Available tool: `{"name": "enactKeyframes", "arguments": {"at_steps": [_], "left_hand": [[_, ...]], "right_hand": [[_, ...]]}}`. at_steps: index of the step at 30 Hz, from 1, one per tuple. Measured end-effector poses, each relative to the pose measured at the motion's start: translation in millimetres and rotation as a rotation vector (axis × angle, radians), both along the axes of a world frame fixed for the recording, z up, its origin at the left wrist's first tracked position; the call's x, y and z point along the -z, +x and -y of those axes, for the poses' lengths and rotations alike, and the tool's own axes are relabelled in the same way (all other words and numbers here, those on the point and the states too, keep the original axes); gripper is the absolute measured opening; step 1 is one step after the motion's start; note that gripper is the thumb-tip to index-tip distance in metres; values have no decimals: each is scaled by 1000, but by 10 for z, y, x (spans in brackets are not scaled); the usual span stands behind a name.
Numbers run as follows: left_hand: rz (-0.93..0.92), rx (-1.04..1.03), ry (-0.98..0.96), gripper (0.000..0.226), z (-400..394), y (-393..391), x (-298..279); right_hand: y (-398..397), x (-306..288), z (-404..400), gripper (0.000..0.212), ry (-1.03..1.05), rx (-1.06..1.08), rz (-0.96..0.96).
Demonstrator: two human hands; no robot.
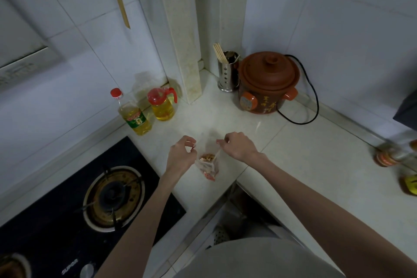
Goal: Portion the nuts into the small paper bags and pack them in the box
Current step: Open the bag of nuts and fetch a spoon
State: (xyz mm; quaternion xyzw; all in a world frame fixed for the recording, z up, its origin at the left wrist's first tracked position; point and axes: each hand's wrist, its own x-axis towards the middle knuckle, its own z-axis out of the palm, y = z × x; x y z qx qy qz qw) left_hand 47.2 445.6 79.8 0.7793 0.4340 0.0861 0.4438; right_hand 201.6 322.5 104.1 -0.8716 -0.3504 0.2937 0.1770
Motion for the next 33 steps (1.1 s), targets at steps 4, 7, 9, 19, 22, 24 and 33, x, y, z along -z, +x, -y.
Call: {"name": "enactKeyframes", "arguments": {"at_steps": [4,7,9,19,22,24,33], "left_hand": [[36,2,43,20,3,-16,-4],[78,-23,108,19,2,-30,-22],[132,-30,124,16,29,-8,-64],[267,196,113,7,422,566,-409],[279,338,59,13,623,846,-431],[228,474,0,15,806,1019,-410],[-127,661,-272,20,1436,1472,91]], "right_hand": [[131,-47,174,30,-14,-84,-81],[215,24,382,26,-54,-91,-124],[273,102,546,25,-82,-73,-168],[620,490,1910,14,-115,299,-266],[713,512,2463,16,-138,421,-276],[773,468,2787,18,-125,515,-273],[1328,-382,3628,18,27,674,94]]}}
